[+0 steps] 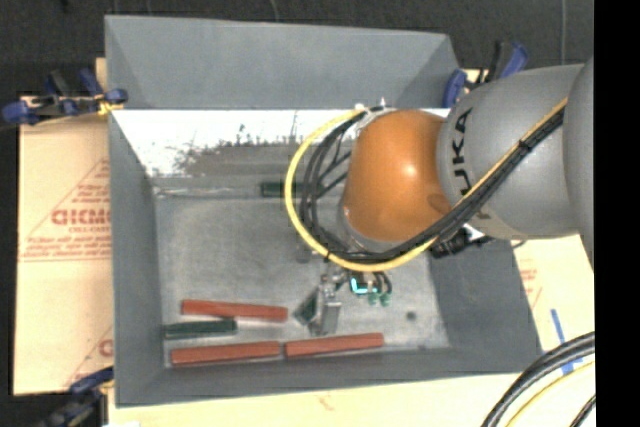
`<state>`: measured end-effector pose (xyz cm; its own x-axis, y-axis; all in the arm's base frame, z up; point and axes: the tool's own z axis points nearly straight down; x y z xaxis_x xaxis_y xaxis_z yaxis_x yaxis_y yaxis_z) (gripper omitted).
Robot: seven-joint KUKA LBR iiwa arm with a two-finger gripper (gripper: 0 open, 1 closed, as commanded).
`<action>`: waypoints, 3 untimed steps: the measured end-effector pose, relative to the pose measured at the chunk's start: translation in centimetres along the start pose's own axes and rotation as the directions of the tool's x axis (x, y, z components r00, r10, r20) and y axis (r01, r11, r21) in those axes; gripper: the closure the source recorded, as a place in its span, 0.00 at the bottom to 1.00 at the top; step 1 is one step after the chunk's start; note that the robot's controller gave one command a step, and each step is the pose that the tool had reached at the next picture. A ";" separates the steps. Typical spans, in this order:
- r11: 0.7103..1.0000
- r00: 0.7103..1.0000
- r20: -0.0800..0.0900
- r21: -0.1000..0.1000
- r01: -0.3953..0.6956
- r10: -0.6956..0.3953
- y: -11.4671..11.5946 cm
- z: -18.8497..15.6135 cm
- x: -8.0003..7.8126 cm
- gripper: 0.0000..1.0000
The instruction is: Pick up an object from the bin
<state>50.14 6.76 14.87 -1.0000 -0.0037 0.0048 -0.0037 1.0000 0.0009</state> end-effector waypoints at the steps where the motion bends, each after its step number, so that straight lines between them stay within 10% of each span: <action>1: 1.000 1.000 0.007 0.000 -0.002 0.002 0.0 -0.3 -0.2 0.00; 2: 0.994 0.994 0.007 -0.001 -0.105 0.105 -2.1 7.8 0.4 1.00; 3: 0.994 0.994 0.019 -0.003 -0.106 0.106 -2.2 7.7 0.1 0.00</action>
Offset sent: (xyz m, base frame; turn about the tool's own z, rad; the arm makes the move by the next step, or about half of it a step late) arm -0.0053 -0.0210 -0.0787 0.1056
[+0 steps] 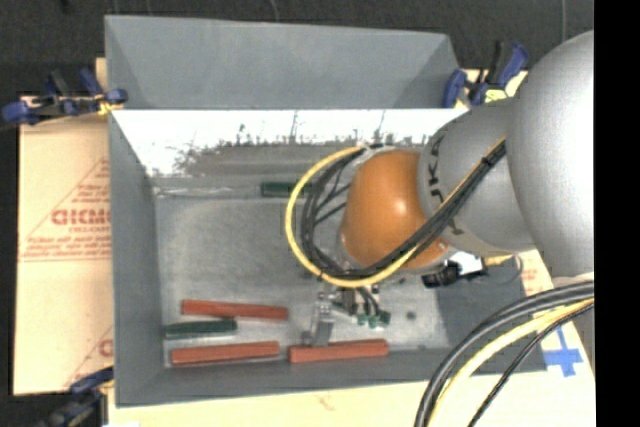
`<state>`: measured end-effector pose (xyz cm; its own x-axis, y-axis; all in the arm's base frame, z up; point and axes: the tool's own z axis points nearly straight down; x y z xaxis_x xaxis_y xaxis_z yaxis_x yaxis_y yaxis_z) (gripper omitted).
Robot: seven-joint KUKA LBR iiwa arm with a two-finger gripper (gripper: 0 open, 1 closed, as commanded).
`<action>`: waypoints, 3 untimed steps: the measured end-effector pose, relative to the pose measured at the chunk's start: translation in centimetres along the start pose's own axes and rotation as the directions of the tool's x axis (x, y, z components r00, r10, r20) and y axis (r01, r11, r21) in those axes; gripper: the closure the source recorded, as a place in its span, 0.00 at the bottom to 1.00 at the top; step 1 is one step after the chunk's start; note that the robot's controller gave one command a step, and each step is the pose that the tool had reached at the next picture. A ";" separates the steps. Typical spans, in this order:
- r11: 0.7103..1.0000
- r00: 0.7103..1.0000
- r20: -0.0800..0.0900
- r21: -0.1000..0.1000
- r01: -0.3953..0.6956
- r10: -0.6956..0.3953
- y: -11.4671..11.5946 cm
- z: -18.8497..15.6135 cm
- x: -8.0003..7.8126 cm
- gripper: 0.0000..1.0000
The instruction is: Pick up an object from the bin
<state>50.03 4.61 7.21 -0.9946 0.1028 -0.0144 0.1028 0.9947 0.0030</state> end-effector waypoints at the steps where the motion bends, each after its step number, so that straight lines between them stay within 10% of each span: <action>1: 1.000 1.000 0.000 0.000 0.000 0.000 0.0 0.0 0.0 0.00; 3: 0.999 0.999 0.004 0.000 -0.036 0.036 4.3 -0.1 0.9 0.00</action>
Offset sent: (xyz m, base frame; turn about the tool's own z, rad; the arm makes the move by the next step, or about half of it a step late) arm -0.0122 0.0542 -0.0021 0.0546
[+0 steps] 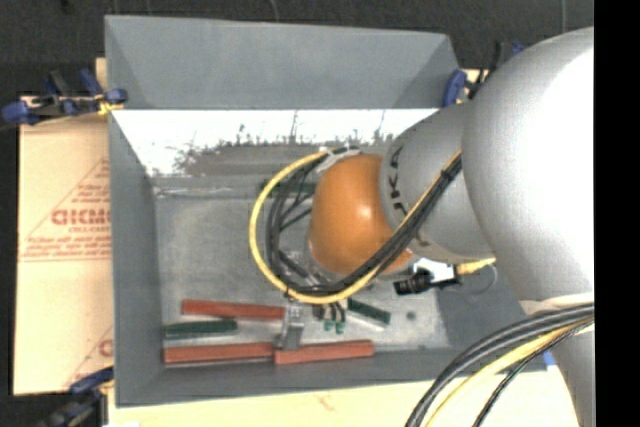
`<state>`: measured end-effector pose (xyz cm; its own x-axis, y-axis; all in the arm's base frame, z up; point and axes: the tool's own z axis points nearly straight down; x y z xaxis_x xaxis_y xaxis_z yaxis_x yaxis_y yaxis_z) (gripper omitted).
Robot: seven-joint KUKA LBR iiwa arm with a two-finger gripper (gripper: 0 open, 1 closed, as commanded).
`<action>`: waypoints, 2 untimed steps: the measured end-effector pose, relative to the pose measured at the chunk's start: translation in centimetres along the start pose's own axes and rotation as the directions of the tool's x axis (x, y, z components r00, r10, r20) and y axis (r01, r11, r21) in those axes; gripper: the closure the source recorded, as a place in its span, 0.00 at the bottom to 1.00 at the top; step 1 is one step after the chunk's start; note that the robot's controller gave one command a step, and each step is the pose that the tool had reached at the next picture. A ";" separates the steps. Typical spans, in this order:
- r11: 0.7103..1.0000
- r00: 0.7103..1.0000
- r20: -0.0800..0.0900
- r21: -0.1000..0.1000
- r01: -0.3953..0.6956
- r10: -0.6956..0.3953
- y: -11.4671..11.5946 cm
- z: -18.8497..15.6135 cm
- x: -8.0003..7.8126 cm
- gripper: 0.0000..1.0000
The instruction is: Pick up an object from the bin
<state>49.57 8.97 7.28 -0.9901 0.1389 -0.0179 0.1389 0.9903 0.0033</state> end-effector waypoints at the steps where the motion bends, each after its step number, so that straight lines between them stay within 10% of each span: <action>1: 0.979 0.979 -0.011 -0.001 0.203 -0.203 2.4 0.2 0.7 1.00; 2: 0.979 0.979 -0.011 -0.001 0.202 -0.202 2.4 0.2 0.7 1.00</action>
Offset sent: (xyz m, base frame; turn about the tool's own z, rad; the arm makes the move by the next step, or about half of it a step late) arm 0.0000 0.0000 0.0000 0.0000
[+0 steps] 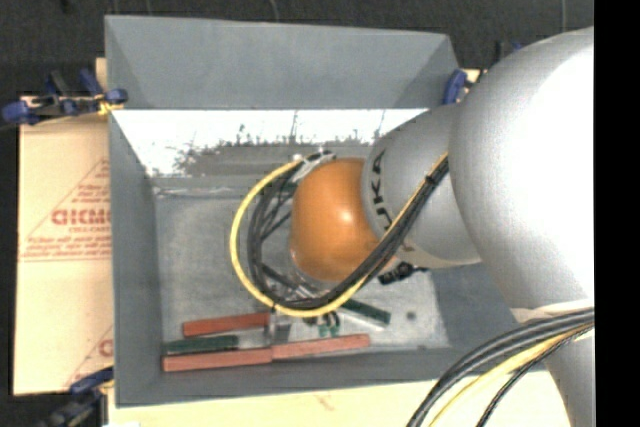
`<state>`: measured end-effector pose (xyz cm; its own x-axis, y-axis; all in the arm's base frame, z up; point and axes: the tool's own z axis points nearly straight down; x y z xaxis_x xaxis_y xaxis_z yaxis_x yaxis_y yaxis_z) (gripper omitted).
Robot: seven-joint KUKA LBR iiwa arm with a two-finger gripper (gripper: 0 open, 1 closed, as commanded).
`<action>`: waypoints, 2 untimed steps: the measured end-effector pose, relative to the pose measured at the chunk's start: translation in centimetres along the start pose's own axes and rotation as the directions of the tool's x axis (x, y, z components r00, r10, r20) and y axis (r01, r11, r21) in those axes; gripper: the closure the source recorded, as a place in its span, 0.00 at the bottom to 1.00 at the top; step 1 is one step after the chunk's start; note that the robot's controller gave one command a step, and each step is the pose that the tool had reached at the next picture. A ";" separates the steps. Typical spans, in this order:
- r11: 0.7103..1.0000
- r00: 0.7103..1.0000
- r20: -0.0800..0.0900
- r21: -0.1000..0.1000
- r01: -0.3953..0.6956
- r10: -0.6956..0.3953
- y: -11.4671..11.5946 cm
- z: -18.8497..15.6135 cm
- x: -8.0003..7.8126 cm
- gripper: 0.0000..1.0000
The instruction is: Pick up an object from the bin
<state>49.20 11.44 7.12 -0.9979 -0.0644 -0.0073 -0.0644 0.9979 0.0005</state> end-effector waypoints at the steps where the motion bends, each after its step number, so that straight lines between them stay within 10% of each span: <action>1: 1.000 1.000 -0.006 -0.001 0.020 -0.020 -5.0 -2.4 -0.5 1.00; 2: 0.999 0.999 -0.011 0.002 -0.045 0.045 -5.1 -8.7 -0.3 1.00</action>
Offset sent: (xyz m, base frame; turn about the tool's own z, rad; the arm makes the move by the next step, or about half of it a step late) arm 0.0053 -0.0430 0.1019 0.0558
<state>49.78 6.37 15.85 -0.9998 -0.0190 0.0034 -0.0190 0.9998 -0.0010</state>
